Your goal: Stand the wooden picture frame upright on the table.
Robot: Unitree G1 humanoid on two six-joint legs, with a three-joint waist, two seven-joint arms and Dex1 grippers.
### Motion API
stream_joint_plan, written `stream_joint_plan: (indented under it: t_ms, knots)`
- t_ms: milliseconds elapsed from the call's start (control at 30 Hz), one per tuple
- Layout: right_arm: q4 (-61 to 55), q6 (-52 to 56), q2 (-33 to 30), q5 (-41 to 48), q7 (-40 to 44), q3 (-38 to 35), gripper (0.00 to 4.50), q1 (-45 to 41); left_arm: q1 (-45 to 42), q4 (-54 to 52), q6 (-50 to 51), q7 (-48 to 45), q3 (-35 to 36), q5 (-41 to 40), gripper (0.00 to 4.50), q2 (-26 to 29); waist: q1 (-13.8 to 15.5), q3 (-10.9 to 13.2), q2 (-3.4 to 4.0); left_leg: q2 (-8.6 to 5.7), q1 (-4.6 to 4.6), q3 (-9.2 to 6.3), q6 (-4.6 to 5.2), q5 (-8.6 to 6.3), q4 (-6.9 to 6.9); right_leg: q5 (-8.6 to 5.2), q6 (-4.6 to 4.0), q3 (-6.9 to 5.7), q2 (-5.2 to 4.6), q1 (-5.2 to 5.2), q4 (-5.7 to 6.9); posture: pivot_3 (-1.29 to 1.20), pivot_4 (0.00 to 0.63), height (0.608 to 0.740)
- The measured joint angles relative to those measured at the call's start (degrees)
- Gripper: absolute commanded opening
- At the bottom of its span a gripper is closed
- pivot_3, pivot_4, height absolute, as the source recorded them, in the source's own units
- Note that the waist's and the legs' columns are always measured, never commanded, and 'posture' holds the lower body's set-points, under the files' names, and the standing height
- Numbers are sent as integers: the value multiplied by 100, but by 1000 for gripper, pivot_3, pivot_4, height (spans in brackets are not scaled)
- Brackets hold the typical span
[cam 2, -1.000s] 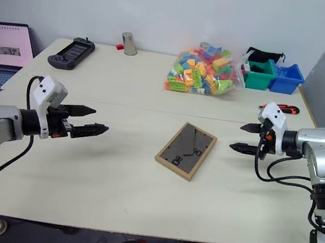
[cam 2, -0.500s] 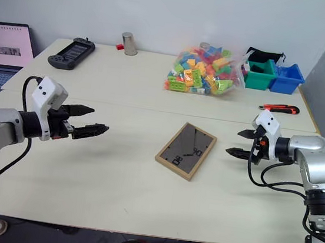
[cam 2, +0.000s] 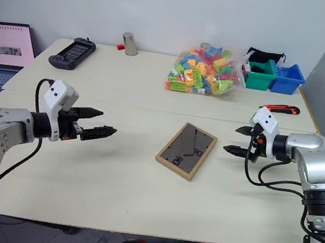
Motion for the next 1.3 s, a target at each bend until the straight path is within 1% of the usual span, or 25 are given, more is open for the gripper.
stream_joint_plan:
  t_ms: [133, 200, 233, 267, 433, 467, 500, 567, 600, 633, 767, 833, 867, 933, 1067, 1233, 1300]
  knots:
    - [-163, 91, 2, 108, -39, -9, 4438, 107, -38, 11, 2, -10, -120, -1, 4500, -64, 1, 0, 0, 0, -1, 0, 0, 0, 0, 0, 0, 0, 0, 0, 0, 0, 150, 740]
    - [-145, 36, 3, 108, -61, -9, 4156, 150, -151, 46, -2, -8, -166, 1, 4500, -115, 3, 0, 0, -1, -1, -1, 0, 0, 1, 0, 0, -1, 0, 0, 0, 0, 150, 740]
    - [-113, 19, 12, 108, -95, -10, 4026, 159, -213, 65, -13, -9, -208, 2, 4136, -162, 3, 0, 0, -1, 0, -1, 0, 0, 2, 0, 0, 0, 0, 1, 0, 0, 150, 740]
    - [-76, 18, 44, 110, -131, -10, 3851, 159, -263, 82, -32, -15, -238, 1, 3997, -220, 3, 0, 0, -1, 0, 0, 0, 0, 2, 0, 0, 0, 0, 1, 0, 0, 150, 740]
    - [189, -193, 130, -84, -224, 52, 2776, 165, -299, 174, -123, -7, -421, 12, 3023, -428, -3, 0, 0, 0, 0, 0, 0, 0, 2, 0, 0, 0, 0, 1, 1, 0, 150, 740]
    - [259, -278, 156, -138, -268, 77, 2473, 166, -301, 193, -154, 6, -456, 37, 2735, -520, -1, -1, -1, -1, 0, 0, 0, 0, 4, 0, 0, 0, 0, 2, 1, 0, 150, 740]
    - [301, -375, 213, -238, -328, 120, 2288, 170, -302, 236, -228, 42, -515, 89, 2571, -660, 1, -1, -1, -2, 0, 0, 0, 0, 5, 0, 0, 1, 0, 2, 1, 0, 150, 740]
    - [325, -577, 317, -406, -439, 255, 1785, 215, -308, 337, -370, 141, -755, 227, 2090, -979, 3, -1, -1, -2, -1, -1, 0, 0, 7, 0, 0, 0, 0, 2, 4, 0, 150, 740]
    - [318, -672, 352, -505, -468, 315, 1606, 258, -308, 417, -459, 164, -883, 301, 1933, -1104, 5, -1, -1, -2, -1, -1, 0, 0, 6, 0, 0, 0, 0, 2, 3, 0, 150, 740]
    - [316, -719, 405, -565, -544, 355, 1304, 298, -308, 513, -563, 188, -990, 400, 1644, -1210, 6, -1, -1, -2, -1, -1, 0, 0, 6, 1, 0, 0, 0, 2, 3, 0, 150, 740]
    - [440, -1080, 567, -892, -848, 461, 393, 326, -394, 962, -1002, 276, -1341, 831, 793, -1437, -2, -1, -1, -2, 1, 0, 0, 1, 6, 1, -1, 1, 0, 1, 7, 0, 150, 740]
    - [552, -1195, 635, -1001, -981, 462, 18, 335, -513, 1229, -1173, 377, -1459, 1036, 432, -1656, 9, -1, -1, -5, 0, 0, 0, 1, 8, 1, -1, 1, -2, 2, 7, 0, 150, 740]
    - [566, -1212, 709, -1014, -1046, 467, 0, 336, -579, 1339, -1256, 402, -1533, 1118, 191, -1805, 10, -1, -1, -5, -1, 0, -1, 1, 9, 1, -1, 1, -2, 2, 7, 0, 150, 740]
    - [564, -1216, 874, -1015, -1117, 469, 0, 334, -646, 1411, -1359, 394, -1680, 1208, 38, -2042, 11, -1, -1, -5, -2, -1, -1, 1, 8, 1, -1, 1, -2, 2, 6, 0, 150, 740]
    - [673, -1357, 970, -1207, -1198, 601, 0, 241, -770, 1534, -1494, 378, -1797, 1335, 38, -2307, 1, -1, -1, -5, 0, 0, -1, 1, 8, 1, -1, 2, -2, 2, 7, 0, 150, 740]
    - [903, -1540, 1002, -1469, -1296, 717, 0, 123, -781, 1539, -1498, 354, -1909, 1489, 38, -2348, -3, -1, -1, -5, 1, 0, -1, 1, 8, 1, -1, 3, -1, 2, 8, 0, 150, 740]
    - [958, -1542, 1134, -1533, -1343, 751, 0, 55, -761, 1487, -1483, 314, -1919, 1500, 38, -2331, -13, -1, -1, -4, 2, -1, -1, 1, 7, 1, -1, 2, -1, 2, 9, 0, 150, 740]
